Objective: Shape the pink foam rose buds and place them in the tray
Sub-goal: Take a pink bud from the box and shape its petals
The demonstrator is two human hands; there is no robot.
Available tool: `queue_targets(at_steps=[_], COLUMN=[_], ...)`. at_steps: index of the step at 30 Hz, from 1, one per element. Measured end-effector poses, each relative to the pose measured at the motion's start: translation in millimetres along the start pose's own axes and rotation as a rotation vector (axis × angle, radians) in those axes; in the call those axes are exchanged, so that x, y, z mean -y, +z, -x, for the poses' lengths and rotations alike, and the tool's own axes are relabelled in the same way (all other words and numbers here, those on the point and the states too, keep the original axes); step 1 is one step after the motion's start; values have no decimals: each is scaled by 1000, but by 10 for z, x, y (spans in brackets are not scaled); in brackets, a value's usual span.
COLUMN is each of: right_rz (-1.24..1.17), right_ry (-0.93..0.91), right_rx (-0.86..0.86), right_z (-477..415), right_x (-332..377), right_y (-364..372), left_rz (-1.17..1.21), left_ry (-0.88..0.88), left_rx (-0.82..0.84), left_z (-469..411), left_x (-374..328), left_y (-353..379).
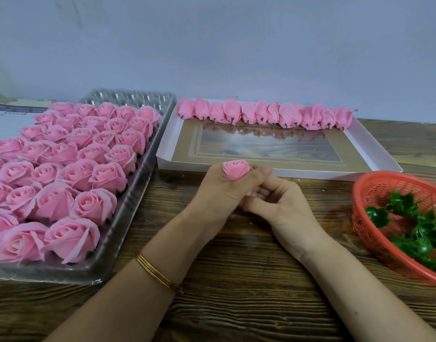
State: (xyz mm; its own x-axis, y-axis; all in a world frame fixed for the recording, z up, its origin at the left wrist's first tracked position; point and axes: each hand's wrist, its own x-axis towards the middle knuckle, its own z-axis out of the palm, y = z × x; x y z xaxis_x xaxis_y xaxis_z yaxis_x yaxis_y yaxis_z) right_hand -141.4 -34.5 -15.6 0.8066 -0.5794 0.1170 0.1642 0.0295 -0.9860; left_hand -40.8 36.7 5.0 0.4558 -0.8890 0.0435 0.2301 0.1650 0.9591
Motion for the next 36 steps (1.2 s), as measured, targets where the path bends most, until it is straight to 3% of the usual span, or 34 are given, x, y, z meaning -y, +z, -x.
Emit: queue_targets(at_steps=[5, 12, 21, 26, 32, 36], right_rz=[119, 151, 51, -34, -301, -287], right_ry=[-51, -94, -23, 62, 175, 168], right_rx=[-87, -92, -25, -31, -168, -214], right_z=[-13, 3, 18, -16, -73, -79], right_x=[-5, 25, 31, 6, 53, 73], right_y=[20, 44, 5, -1, -50, -44], left_rz=[26, 15, -38, -65, -193, -345], left_ry=[-34, -27, -14, 21, 164, 239], left_rx=[-120, -51, 62, -29, -138, -138], left_z=[-10, -4, -19, -41, -30, -32], left_x=[21, 4, -3, 42, 52, 99], left_y=[23, 9, -76, -78, -67, -49])
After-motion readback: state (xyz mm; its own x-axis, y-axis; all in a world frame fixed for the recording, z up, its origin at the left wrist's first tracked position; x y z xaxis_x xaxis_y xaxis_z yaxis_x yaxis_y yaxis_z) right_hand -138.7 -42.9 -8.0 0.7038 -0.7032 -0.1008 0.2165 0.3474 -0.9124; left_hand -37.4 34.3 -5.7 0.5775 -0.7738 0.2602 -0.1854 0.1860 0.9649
